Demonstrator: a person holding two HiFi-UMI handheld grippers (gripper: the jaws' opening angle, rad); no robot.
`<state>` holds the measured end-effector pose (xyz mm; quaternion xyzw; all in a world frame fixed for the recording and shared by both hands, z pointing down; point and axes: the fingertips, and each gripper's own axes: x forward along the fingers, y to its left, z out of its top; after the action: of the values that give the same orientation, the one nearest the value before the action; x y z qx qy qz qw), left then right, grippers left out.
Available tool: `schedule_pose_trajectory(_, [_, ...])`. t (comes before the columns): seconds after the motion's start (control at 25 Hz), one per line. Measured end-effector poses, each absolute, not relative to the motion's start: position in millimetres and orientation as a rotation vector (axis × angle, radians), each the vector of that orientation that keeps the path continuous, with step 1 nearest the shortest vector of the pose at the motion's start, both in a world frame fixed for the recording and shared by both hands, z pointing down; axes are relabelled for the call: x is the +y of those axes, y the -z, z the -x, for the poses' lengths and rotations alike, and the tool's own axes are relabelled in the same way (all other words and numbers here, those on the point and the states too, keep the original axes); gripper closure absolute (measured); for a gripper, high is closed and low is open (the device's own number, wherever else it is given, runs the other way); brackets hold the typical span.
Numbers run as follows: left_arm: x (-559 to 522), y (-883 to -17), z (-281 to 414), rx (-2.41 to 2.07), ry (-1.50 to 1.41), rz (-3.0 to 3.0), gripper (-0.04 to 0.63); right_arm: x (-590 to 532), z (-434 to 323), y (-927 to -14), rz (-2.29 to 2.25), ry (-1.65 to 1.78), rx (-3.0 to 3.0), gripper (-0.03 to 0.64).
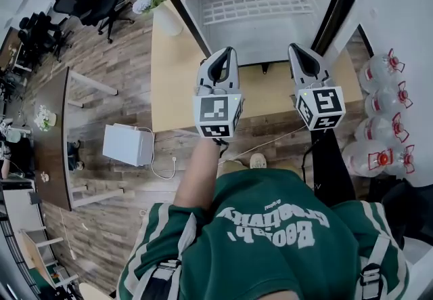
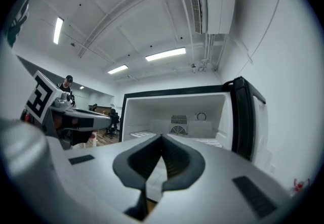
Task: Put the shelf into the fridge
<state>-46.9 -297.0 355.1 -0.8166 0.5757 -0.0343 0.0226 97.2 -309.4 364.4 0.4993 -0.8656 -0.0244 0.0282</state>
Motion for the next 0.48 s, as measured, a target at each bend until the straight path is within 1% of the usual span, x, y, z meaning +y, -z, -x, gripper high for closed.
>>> schedule_pose_trajectory(0.48, [-290.1,-353.2,53.1,1.779,0.079,2.525,0.595,-305.8,-98.3,-363.1,-1.572,0.073,-2.669,0.614])
